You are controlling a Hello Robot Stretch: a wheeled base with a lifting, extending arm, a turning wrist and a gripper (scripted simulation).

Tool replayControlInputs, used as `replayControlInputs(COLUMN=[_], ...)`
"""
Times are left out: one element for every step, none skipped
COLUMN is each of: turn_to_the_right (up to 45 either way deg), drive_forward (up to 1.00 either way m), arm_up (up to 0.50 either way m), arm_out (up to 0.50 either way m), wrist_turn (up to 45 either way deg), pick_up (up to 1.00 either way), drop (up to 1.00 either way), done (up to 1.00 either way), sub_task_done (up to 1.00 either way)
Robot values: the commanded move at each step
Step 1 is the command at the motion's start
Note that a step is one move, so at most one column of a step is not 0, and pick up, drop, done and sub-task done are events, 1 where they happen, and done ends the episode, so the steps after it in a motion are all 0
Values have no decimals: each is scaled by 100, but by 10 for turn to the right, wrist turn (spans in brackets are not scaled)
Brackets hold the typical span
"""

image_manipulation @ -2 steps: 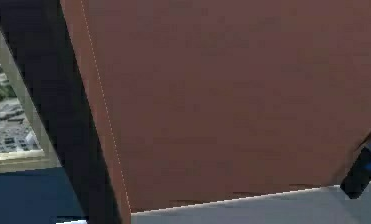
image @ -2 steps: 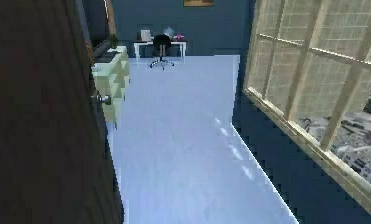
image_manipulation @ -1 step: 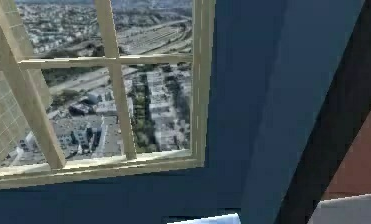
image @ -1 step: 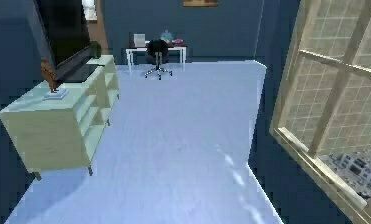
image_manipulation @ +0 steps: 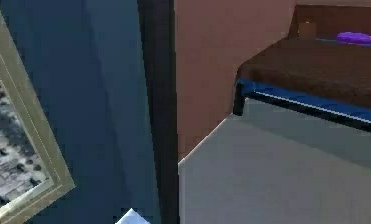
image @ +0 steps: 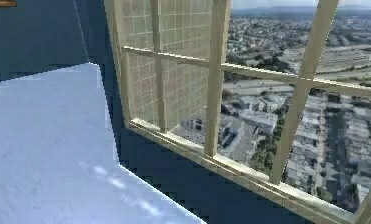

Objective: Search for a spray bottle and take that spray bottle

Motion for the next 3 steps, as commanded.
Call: replayControlInputs(turn_to_the_right=[240, 0, -450], drive_forward=[0, 20, 0], arm_up=[0, 0, 0], arm_out=[0, 0, 0], wrist_turn=[0, 0, 0], pick_up=[0, 0, 0], drop=[0, 0, 0], done=[0, 0, 0], sub_task_done=[0, 0, 0])
